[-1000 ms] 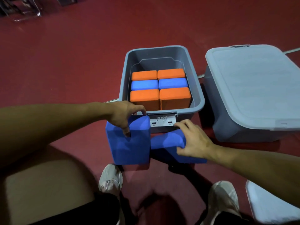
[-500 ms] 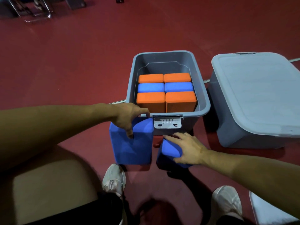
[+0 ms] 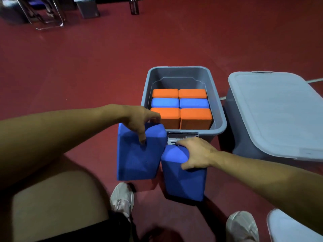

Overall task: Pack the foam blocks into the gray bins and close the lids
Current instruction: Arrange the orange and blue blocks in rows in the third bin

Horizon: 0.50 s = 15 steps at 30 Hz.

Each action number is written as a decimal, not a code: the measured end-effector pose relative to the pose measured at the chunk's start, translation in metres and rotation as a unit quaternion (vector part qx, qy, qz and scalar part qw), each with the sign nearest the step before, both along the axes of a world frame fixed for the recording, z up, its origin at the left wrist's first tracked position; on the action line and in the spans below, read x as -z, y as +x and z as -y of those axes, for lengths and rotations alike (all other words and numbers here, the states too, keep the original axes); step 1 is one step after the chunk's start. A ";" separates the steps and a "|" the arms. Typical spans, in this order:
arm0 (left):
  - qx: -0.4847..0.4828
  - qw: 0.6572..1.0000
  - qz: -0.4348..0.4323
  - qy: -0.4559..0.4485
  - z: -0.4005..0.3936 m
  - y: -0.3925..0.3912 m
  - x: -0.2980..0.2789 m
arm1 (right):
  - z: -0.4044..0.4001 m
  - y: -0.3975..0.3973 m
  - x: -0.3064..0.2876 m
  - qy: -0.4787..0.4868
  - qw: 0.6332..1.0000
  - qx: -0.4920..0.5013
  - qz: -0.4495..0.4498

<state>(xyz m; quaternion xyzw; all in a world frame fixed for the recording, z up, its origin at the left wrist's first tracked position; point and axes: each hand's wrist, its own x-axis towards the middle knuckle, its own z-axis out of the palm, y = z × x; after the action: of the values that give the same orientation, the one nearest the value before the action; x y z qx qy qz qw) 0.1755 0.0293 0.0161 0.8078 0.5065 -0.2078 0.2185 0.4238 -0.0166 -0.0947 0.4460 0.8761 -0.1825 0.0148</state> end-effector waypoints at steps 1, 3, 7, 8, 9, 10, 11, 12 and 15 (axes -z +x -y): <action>-0.013 1.000 -0.003 -0.002 -0.001 -0.003 -0.007 | -0.004 -0.001 -0.008 0.003 1.000 -0.002 -0.005; -0.034 0.999 0.001 -0.004 -0.003 -0.010 -0.022 | -0.011 -0.002 -0.026 0.006 1.000 -0.004 -0.011; -0.047 0.998 0.039 0.008 -0.003 -0.023 -0.055 | -0.026 0.001 -0.072 0.000 0.999 0.003 -0.037; -0.046 0.998 0.048 0.019 -0.004 -0.025 -0.064 | -0.031 0.003 -0.085 0.000 0.999 0.008 -0.047; -0.046 0.997 0.056 0.029 -0.004 -0.027 -0.073 | -0.034 0.006 -0.098 0.002 0.998 0.017 -0.058; -0.047 0.996 0.063 0.040 -0.004 -0.028 -0.083 | -0.037 0.009 -0.112 0.006 0.997 0.030 -0.068; -0.050 0.995 0.067 0.051 -0.003 -0.028 -0.094 | -0.040 0.011 -0.126 0.012 0.996 0.041 -0.079; -0.051 0.994 0.069 0.065 -0.003 -0.027 -0.105 | -0.043 0.013 -0.138 0.018 0.995 0.053 -0.086; -0.056 0.987 0.082 0.124 -0.003 -0.025 -0.142 | -0.048 0.012 -0.173 0.031 0.992 0.066 -0.106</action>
<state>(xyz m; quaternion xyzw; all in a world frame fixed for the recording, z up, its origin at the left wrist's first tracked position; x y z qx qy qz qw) 0.1508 0.0328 0.1580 0.8134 0.5531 -0.0636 0.1688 0.4360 0.0316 0.0785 0.4809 0.8468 -0.2018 -0.1045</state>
